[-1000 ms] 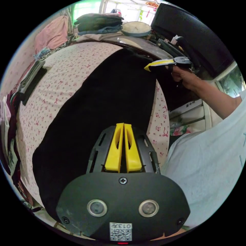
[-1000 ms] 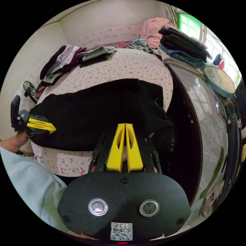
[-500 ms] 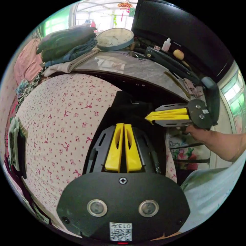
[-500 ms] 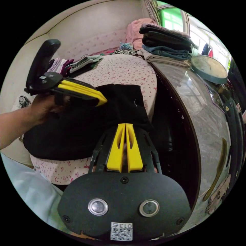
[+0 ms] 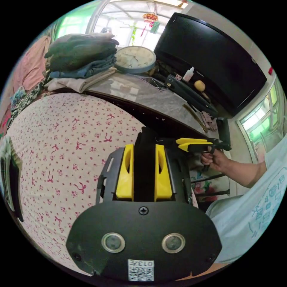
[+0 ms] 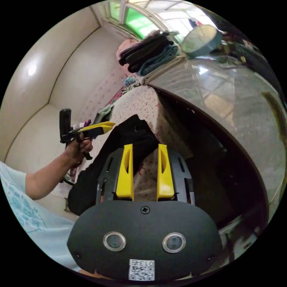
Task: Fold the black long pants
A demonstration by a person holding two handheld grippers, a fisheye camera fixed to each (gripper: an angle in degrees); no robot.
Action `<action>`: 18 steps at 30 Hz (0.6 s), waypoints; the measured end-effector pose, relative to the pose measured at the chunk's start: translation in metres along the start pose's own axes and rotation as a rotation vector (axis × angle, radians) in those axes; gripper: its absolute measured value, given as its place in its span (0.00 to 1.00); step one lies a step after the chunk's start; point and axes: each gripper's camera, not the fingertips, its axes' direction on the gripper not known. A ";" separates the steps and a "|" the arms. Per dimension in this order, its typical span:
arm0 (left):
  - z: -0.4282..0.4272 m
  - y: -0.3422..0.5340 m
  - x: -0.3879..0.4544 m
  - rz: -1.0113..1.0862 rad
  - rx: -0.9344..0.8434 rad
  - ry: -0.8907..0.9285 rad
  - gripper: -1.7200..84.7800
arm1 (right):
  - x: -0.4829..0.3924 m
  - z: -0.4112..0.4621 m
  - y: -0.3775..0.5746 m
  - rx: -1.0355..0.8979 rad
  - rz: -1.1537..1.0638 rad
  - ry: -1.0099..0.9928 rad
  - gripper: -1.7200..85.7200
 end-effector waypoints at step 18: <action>0.014 -0.020 -0.037 0.014 -0.335 0.063 0.10 | -0.018 0.023 -0.005 -0.034 -0.004 -0.119 0.05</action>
